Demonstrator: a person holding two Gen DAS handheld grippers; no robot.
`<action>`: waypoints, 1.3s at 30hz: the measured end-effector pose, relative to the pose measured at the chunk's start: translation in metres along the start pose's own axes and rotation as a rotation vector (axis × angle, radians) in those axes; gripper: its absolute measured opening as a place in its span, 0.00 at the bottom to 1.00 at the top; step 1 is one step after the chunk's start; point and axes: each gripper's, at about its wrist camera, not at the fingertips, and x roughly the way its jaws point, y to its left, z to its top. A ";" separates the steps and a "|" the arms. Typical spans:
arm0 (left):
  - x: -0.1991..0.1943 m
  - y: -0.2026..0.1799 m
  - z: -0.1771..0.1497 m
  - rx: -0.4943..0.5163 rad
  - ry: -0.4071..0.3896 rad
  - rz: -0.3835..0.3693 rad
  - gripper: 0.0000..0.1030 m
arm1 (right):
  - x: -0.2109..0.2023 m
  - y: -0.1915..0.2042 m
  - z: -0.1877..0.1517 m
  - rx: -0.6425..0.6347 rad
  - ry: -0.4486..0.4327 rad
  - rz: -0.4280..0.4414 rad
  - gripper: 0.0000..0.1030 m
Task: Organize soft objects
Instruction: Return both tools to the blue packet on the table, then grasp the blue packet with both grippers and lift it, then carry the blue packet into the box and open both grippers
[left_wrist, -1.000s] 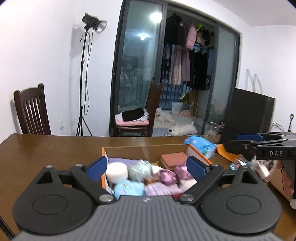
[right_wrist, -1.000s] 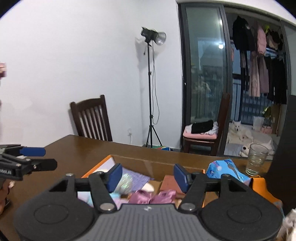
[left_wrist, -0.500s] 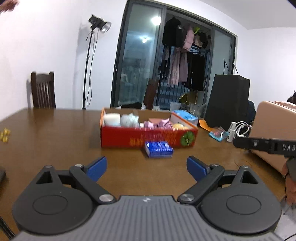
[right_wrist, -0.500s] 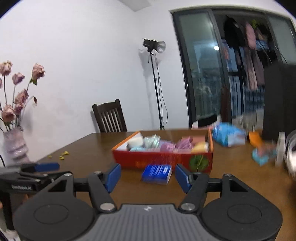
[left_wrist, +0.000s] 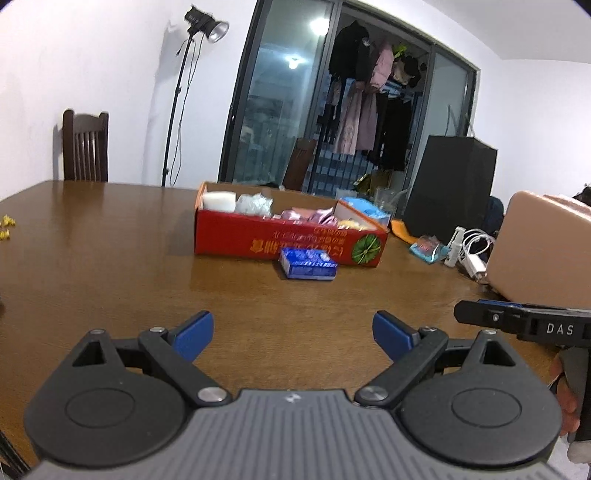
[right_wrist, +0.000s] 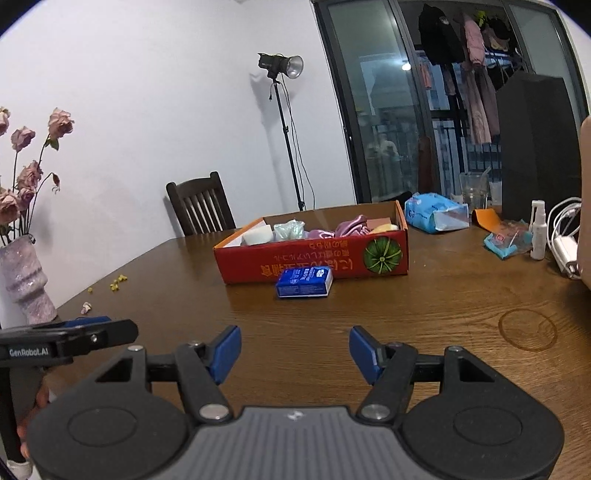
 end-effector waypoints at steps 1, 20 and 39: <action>0.003 0.002 -0.002 -0.006 0.014 0.006 0.92 | 0.003 -0.002 0.000 0.002 0.010 -0.001 0.62; 0.152 0.018 0.061 -0.062 0.153 -0.035 0.70 | 0.167 -0.033 0.064 0.035 0.131 0.080 0.59; 0.247 0.044 0.069 -0.260 0.261 -0.184 0.23 | 0.240 -0.059 0.061 0.183 0.159 0.084 0.24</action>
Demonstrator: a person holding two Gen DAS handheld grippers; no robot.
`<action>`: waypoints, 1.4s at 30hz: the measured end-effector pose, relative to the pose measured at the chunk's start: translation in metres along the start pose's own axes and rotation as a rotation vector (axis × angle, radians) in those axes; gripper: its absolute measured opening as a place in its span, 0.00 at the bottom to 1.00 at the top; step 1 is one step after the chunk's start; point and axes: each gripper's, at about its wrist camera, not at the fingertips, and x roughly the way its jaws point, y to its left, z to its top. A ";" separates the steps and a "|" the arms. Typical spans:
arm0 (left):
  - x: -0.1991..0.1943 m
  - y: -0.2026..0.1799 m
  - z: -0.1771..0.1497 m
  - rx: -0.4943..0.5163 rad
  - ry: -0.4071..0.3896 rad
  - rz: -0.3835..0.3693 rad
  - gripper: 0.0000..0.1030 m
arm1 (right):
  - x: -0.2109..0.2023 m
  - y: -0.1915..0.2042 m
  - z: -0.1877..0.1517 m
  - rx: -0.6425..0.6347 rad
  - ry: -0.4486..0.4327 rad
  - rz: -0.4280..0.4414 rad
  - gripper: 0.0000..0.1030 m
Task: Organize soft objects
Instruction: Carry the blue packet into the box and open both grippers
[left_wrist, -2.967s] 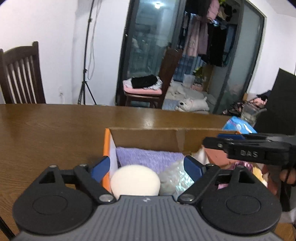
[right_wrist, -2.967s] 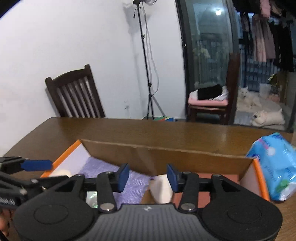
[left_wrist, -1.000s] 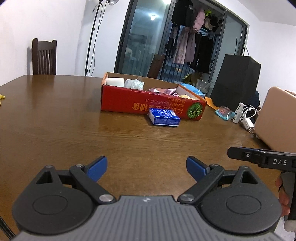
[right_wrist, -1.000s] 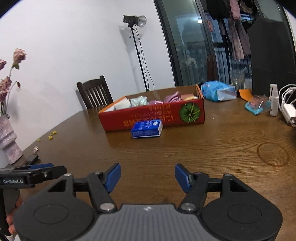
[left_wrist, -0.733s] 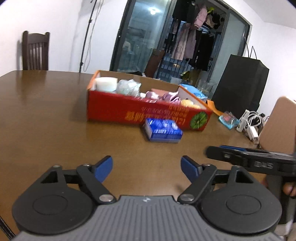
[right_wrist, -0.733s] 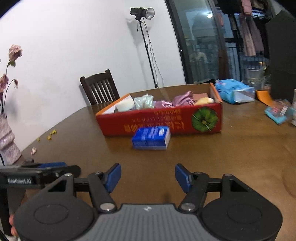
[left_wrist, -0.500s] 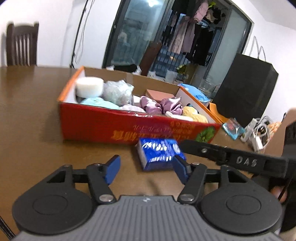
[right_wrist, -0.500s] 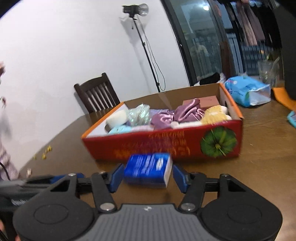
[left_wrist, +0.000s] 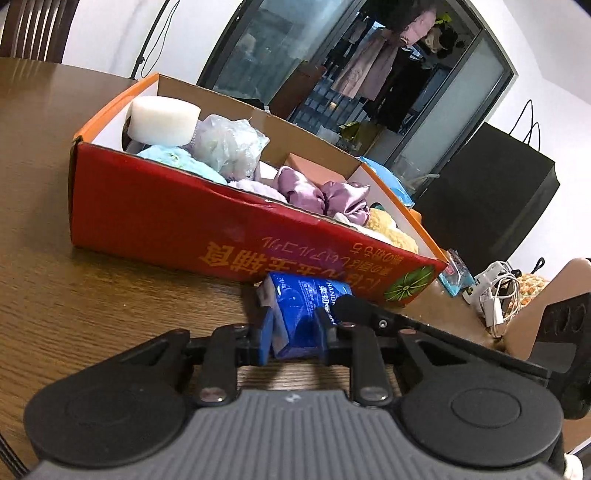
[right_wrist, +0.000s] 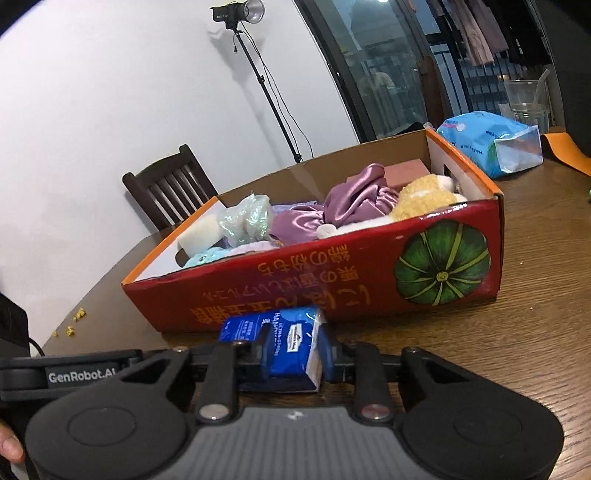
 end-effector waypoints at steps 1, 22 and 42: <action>0.000 0.000 0.000 -0.001 0.000 0.000 0.23 | 0.000 -0.001 0.000 0.003 -0.001 0.002 0.25; -0.113 -0.040 -0.090 -0.038 -0.080 -0.024 0.23 | -0.125 0.052 -0.079 -0.035 -0.108 0.005 0.17; -0.071 -0.075 0.119 0.117 -0.255 -0.105 0.22 | -0.094 0.059 0.113 -0.146 -0.308 0.056 0.17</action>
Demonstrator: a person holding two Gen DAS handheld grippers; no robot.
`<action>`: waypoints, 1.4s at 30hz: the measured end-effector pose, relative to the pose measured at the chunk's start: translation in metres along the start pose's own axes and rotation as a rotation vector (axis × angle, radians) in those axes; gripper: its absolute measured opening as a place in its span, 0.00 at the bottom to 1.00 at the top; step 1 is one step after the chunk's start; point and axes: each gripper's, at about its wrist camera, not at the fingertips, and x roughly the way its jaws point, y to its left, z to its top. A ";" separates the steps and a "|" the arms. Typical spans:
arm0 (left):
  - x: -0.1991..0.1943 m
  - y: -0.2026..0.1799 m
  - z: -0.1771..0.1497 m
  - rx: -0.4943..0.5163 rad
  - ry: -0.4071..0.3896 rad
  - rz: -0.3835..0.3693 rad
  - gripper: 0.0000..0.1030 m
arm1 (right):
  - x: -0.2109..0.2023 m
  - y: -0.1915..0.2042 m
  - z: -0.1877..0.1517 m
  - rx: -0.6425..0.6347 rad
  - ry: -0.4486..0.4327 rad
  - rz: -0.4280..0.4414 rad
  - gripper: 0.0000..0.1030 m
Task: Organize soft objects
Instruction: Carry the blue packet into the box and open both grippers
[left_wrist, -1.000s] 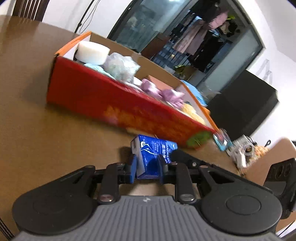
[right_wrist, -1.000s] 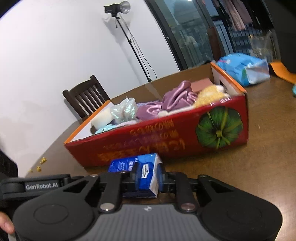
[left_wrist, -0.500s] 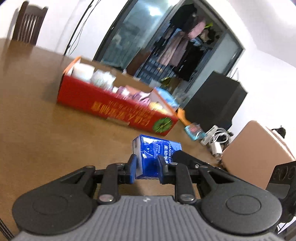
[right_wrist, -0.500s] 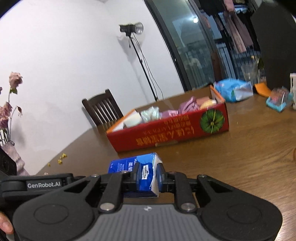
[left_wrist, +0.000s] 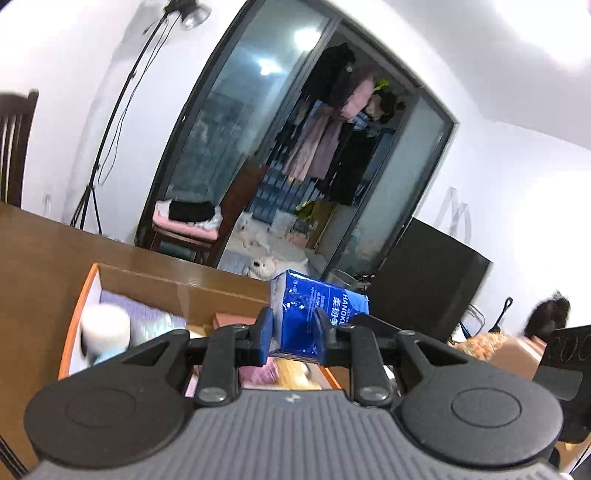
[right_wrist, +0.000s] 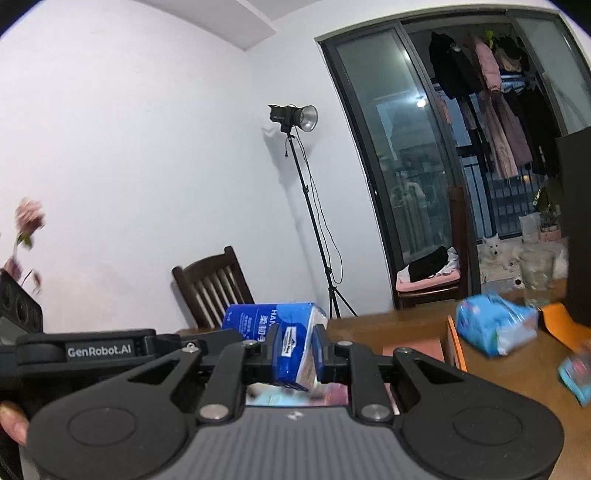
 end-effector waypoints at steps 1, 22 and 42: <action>0.016 0.008 0.008 -0.007 0.015 0.001 0.22 | 0.018 -0.008 0.008 0.012 0.010 -0.006 0.17; 0.232 0.150 0.010 -0.061 0.474 0.226 0.27 | 0.300 -0.102 -0.020 0.037 0.565 -0.116 0.20; 0.086 0.073 0.074 0.090 0.302 0.292 0.55 | 0.172 -0.050 0.075 -0.107 0.432 -0.150 0.51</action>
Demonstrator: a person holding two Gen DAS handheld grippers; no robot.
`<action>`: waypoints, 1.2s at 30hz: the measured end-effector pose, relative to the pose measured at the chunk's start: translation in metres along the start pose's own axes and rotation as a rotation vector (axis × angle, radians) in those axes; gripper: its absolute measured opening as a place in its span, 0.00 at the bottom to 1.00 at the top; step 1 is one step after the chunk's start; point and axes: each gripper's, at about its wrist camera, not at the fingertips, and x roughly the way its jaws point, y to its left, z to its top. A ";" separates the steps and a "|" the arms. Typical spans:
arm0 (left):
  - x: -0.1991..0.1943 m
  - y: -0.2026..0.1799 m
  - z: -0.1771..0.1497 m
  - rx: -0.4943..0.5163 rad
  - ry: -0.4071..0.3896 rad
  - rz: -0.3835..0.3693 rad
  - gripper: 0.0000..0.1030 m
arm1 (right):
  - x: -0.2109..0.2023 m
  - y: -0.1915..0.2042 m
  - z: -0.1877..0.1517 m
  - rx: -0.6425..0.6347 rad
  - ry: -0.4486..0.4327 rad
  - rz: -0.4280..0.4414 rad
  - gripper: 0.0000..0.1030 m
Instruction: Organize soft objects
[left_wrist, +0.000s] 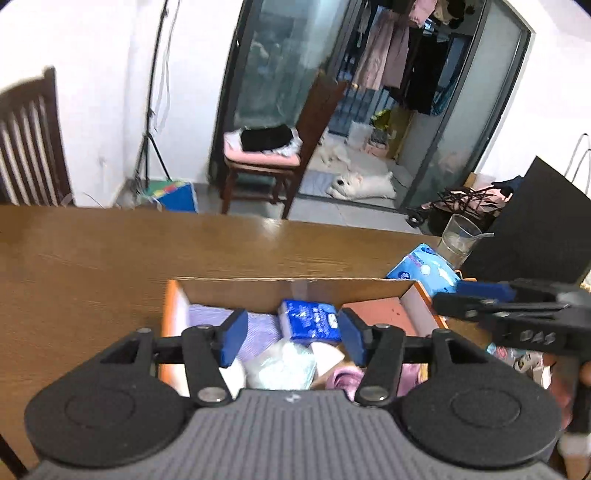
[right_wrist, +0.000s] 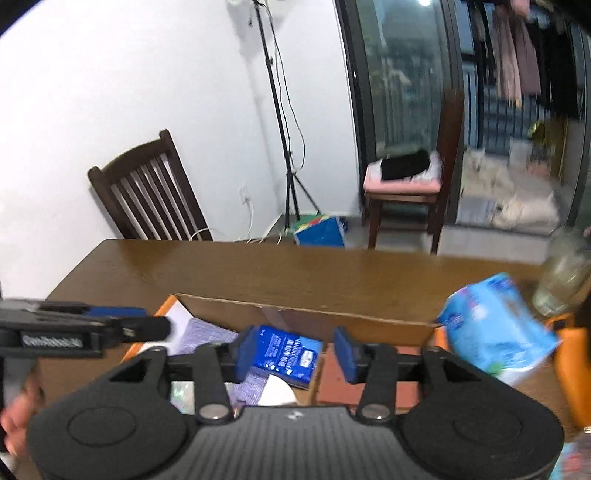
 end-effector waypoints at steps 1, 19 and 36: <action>-0.014 -0.003 -0.004 0.008 -0.007 0.012 0.56 | -0.012 0.001 -0.001 -0.013 -0.001 -0.009 0.54; -0.137 -0.037 -0.125 0.048 -0.288 0.227 0.96 | -0.151 0.033 -0.109 -0.053 -0.256 -0.081 0.67; -0.227 -0.053 -0.368 0.006 -0.437 0.273 1.00 | -0.232 0.091 -0.349 -0.054 -0.377 -0.170 0.88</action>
